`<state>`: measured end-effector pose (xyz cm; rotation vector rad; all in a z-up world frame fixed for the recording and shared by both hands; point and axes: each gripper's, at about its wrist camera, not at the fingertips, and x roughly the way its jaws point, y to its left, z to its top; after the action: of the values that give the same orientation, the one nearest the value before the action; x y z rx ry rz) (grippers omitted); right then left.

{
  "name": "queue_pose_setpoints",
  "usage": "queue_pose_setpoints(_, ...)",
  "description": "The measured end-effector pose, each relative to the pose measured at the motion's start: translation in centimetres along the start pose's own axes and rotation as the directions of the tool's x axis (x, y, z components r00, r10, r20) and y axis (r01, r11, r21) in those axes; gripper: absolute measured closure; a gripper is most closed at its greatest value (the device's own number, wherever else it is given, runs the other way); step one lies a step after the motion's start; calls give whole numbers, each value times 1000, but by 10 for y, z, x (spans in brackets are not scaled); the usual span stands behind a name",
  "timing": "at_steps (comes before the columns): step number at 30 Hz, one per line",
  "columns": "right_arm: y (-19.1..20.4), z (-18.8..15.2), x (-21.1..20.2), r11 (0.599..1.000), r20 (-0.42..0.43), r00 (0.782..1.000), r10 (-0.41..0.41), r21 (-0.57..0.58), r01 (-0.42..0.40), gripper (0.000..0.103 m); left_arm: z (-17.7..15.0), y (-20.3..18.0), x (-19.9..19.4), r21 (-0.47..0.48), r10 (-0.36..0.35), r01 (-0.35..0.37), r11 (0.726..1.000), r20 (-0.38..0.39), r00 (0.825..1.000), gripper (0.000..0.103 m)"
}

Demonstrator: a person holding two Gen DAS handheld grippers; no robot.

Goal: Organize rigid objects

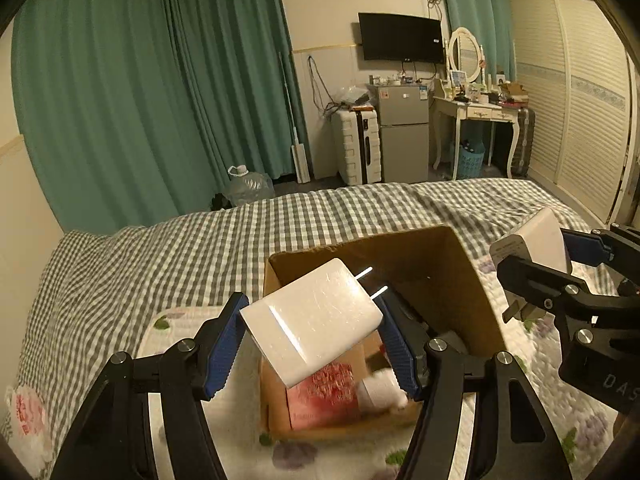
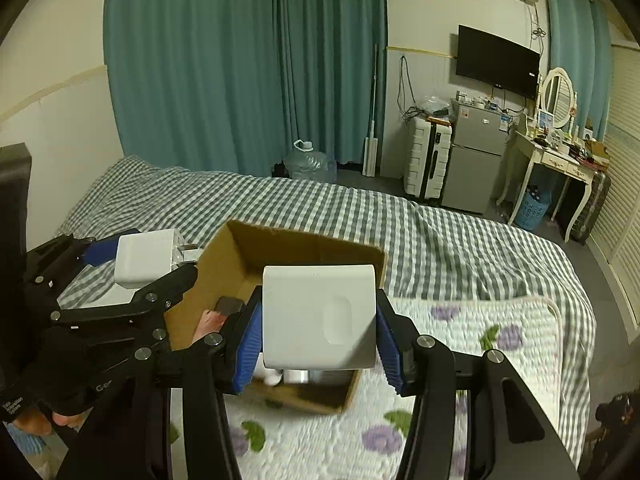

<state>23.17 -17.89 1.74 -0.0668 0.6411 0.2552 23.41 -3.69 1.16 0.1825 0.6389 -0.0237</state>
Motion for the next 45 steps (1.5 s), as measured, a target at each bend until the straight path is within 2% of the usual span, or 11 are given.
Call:
queue_pose_setpoints(7, -11, 12, 60, 1000, -65, 998, 8, -20, -9, 53, -1, -1, 58, 27, -4, 5, 1000, -47, 999, 37)
queue_pose_setpoints(13, -16, 7, 104, 1000, -133, 991, 6, -22, -9, 53, -24, -3, 99, 45, -13, 19, 999, -126, 992, 37)
queue_pose_setpoints(21, -10, 1, 137, 998, -164, 986, 9, -63, -20, 53, -27, -5, 112, 55, -42, 51, 997, -162, 986, 36)
queue_pose_setpoints(26, -10, 1, 136, 999, -153, 988, 10, -51, -18, 53, -27, -6, 113, 49, -56, 66, 997, -178, 982, 35)
queue_pose_setpoints(27, -10, 1, 136, 999, -151, 988, 10, -46, -17, 46, -26, -6, 112, 46, -63, 72, 996, -178, 982, 35)
queue_pose_setpoints(28, -11, 1, 133, 999, -132, 991, 5, -36, -10, 33, -26, -6, 111, 39, -79, 87, 995, -175, 981, 35)
queue_pose_setpoints(29, -12, 2, 127, 1000, -106, 994, 3, -21, -5, 28, -25, -7, 110, 35, -93, 100, 994, -175, 980, 35)
queue_pose_setpoints(31, -14, 4, 118, 1000, -85, 996, 14, -10, -15, 24, -23, -10, 109, 38, -90, 99, 994, -181, 979, 35)
queue_pose_setpoints(38, -20, 17, 66, 999, 14, 999, -29, 15, 29, 18, -8, -18, 82, 63, -68, 78, 995, -146, 987, 34)
queue_pose_setpoints(42, -20, 18, 43, 999, 26, 999, -32, 42, 31, 14, 1, -16, 82, 40, -38, 47, 998, -198, 980, 34)
queue_pose_setpoints(45, -23, 14, 34, 998, 4, 999, -46, 52, 46, 12, -1, -16, 97, 30, -47, 58, 998, -293, 955, 34)
